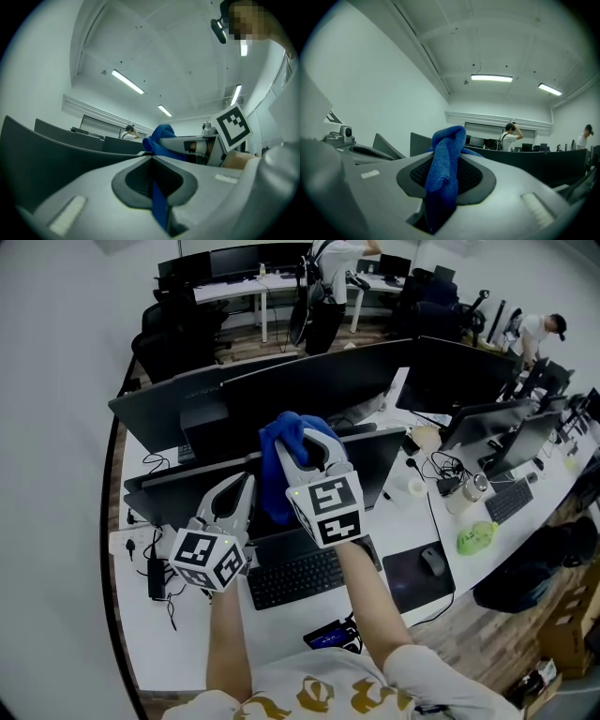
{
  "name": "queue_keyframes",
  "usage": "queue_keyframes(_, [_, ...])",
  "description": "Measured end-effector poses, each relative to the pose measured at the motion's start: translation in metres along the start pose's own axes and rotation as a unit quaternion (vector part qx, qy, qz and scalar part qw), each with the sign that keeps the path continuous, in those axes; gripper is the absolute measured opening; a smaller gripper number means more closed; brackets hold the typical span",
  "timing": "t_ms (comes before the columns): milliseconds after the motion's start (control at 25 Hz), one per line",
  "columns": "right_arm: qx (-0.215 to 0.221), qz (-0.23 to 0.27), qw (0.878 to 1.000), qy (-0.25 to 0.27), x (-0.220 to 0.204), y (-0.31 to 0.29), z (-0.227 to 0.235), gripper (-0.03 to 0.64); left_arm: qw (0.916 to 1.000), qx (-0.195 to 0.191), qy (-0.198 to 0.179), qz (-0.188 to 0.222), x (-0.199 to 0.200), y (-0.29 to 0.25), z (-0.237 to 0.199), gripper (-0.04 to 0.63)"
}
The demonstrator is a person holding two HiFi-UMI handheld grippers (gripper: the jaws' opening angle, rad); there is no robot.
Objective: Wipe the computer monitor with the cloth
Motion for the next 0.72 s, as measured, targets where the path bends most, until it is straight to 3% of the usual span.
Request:
queue_keyframes(440, [-0.021, -0.007, 1.000, -0.006, -0.009, 0.012, 0.033, 0.130, 0.9997, -0.011, -0.013, -0.015, -0.006, -0.021, 0.019, 0.000])
queue_keyframes(720, [-0.026, -0.011, 0.999, 0.029, -0.009, 0.014, 0.037, 0.130, 0.9994, -0.022, -0.016, -0.021, -0.008, -0.036, 0.030, 0.000])
Point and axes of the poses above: the fingertips, and each gripper's own axes: y backward along the fingers, z to its right, x out of its top, the point moved 3 cm from there along y, backward along the fingers, and after that the axes turned 2 degrees about -z, right-handed, at the moved point
